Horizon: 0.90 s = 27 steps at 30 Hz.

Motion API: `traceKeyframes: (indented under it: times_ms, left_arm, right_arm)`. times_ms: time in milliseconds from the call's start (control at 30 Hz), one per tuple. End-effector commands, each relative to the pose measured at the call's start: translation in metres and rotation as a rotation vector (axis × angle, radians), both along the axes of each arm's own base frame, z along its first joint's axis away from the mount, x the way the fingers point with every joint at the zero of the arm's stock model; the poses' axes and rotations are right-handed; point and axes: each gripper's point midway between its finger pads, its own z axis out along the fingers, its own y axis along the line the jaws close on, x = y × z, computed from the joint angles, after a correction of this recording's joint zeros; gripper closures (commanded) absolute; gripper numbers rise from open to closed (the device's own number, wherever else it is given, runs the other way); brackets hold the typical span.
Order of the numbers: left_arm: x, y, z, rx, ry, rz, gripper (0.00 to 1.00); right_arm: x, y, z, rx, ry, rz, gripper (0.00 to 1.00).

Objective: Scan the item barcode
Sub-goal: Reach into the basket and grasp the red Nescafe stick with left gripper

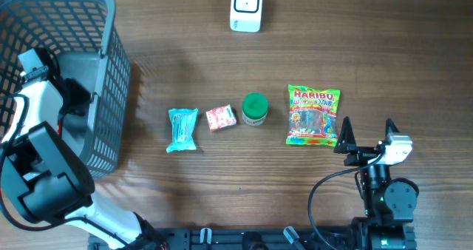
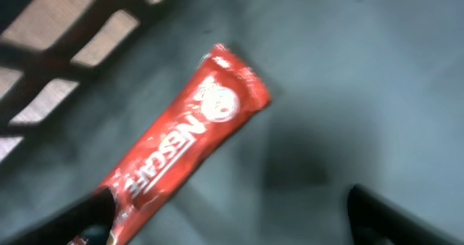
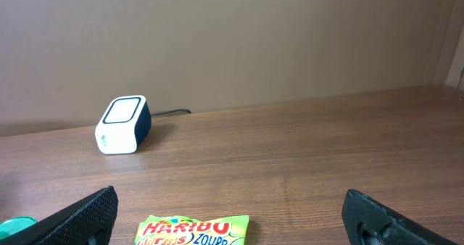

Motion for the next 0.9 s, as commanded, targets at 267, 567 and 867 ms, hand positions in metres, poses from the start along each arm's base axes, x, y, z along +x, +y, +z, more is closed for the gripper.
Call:
traceKeyframes:
  times_ms: [267,567,867]
  left_arm:
    - [-0.02,-0.013,-0.036,-0.271,-0.107,-0.182,0.07]
    - [-0.046,-0.056,-0.064,-0.416,-0.075,-0.196,0.96]
    - [0.039,-0.046,0.231,-0.211,-0.757,-0.335,0.96]
  right_arm:
    - [0.0,0.003,0.001,-0.014,-0.008,0.016,0.0]
    - [0.0,0.003,0.001,-0.015,-0.008,0.016,0.0]
    - [0.0,0.003,0.001,-0.015,-0.008,0.016,0.0]
